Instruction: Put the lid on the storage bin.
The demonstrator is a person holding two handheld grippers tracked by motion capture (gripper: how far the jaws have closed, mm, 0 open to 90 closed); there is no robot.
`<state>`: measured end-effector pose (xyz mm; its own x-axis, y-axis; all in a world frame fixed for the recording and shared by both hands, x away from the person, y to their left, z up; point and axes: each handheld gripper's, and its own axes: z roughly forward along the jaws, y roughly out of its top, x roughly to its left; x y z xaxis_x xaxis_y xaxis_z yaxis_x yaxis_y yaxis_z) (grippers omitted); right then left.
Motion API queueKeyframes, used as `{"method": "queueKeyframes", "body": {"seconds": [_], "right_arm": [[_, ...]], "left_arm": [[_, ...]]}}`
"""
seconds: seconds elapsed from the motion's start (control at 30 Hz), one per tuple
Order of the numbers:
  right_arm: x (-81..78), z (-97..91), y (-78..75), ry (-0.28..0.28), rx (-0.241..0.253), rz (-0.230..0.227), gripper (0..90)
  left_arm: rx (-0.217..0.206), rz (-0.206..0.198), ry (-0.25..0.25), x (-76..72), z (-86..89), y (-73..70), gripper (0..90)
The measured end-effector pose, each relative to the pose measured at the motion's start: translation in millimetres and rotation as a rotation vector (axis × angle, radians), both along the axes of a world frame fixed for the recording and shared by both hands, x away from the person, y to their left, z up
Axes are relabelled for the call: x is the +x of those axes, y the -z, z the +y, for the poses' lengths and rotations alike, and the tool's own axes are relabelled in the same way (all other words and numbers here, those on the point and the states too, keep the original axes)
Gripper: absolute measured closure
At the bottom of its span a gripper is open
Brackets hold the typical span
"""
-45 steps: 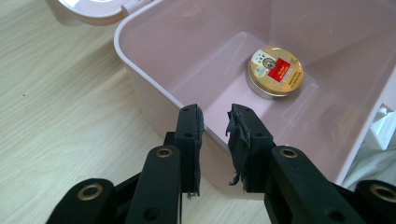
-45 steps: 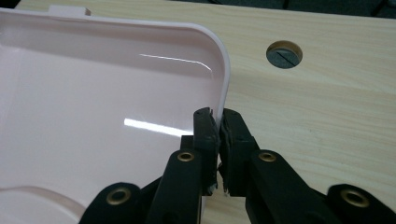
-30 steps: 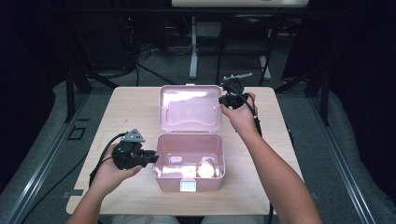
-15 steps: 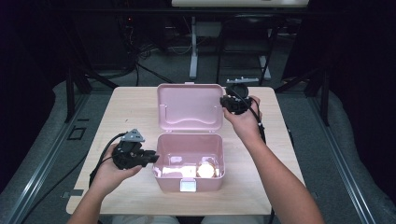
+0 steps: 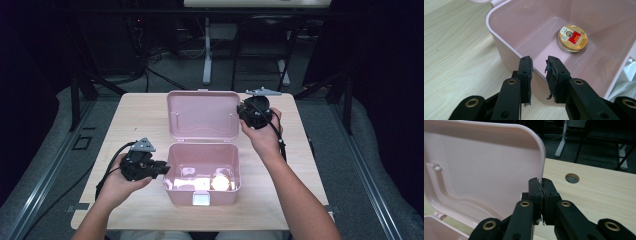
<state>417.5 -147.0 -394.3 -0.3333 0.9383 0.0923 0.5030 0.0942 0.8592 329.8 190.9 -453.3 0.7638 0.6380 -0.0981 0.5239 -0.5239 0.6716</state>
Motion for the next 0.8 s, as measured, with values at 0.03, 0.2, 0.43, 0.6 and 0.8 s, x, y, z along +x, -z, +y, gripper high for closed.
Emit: {"method": "queueKeyframes", "body": {"seconds": [0.03,0.2,0.43,0.6,0.8], "right_arm": [[0.2,-0.3,0.0,0.000,0.003,0.002,87.2],[1.3,-1.7,0.5,-0.002,0.016,0.007,87.3],[0.9,-1.0,0.3,0.000,0.018,0.006,87.3],[0.9,-1.2,0.8,0.001,0.025,0.001,87.3],[0.0,-0.8,0.6,-0.003,0.019,-0.004,87.3]], "left_arm": [[0.000,-0.005,-0.007,0.8,0.7,-1.2,73.7],[-0.026,-0.035,-0.063,9.6,9.1,-11.6,72.7],[-0.057,-0.096,-0.145,34.4,12.9,-24.9,68.9],[-0.097,-0.128,-0.179,53.4,11.8,-35.9,68.7],[-0.134,-0.149,-0.224,70.8,11.4,-41.5,65.6]]}}
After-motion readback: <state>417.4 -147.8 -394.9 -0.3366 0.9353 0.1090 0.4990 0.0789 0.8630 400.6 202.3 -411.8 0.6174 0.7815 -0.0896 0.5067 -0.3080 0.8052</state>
